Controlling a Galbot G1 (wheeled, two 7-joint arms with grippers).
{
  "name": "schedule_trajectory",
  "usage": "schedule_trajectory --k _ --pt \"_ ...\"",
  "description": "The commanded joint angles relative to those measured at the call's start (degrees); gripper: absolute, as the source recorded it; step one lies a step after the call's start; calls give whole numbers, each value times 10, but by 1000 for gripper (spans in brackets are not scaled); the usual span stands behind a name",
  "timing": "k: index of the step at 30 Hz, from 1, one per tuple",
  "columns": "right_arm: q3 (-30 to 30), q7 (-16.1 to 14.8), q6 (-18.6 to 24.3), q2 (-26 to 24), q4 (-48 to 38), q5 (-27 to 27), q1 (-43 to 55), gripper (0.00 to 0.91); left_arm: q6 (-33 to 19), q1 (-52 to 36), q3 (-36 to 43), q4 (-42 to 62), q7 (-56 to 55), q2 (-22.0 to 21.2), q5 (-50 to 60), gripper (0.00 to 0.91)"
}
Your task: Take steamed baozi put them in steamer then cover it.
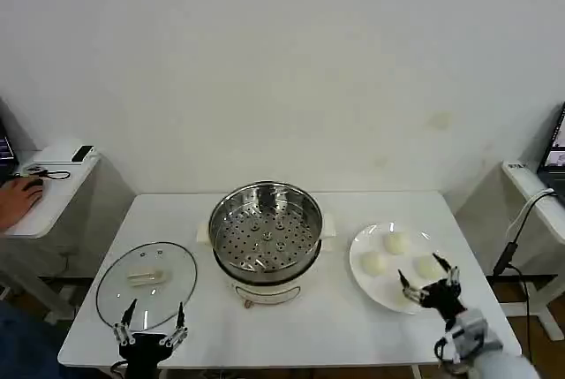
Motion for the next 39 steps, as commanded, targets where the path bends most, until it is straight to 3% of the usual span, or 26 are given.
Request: schedule_trajectory --k 1,3,5,6,7,8,13,14,19,25,32,39 --pt "-1 -94 -77 -106 -52 -72 96 907 -13 -1 -3 -6 21 -1 36 907" --pt "-26 -162 -62 -152 -88 -136 143 907 -13 -1 -4 -5 20 -3 36 907" --pt "-59 -188 -47 -174 -107 -163 176 907 -16 -1 -5 -4 20 -4 36 907" --pt "-93 -232 -36 -197 -123 -172 212 907 -20 -1 -5 -2 20 -5 37 907" --pt "-110 -247 -33 -204 -138 -177 235 907 -23 -1 -5 0 20 -6 38 907" --pt "-179 -288 -6 -221 -167 -201 298 907 -24 -2 -5 2 20 -7 40 907" --pt "-356 -369 53 -232 -243 -221 470 907 -27 -1 -3 2 18 -9 44 907" --pt "-410 -389 61 -230 -260 -220 508 907 -27 -1 -4 3 16 -9 45 907" --pt "-566 -453 93 -205 -324 -215 634 907 -28 -6 -7 8 15 -10 46 907" --pt "-646 -467 118 -135 -399 -194 708 907 -29 -11 -9 10 14 -12 49 907" --pt "-679 -457 115 -53 -468 -182 730 907 -29 -13 -13 14 15 -15 52 907" --pt "-679 -443 110 -9 -518 -184 730 907 -33 -13 -15 20 14 -16 58 907"
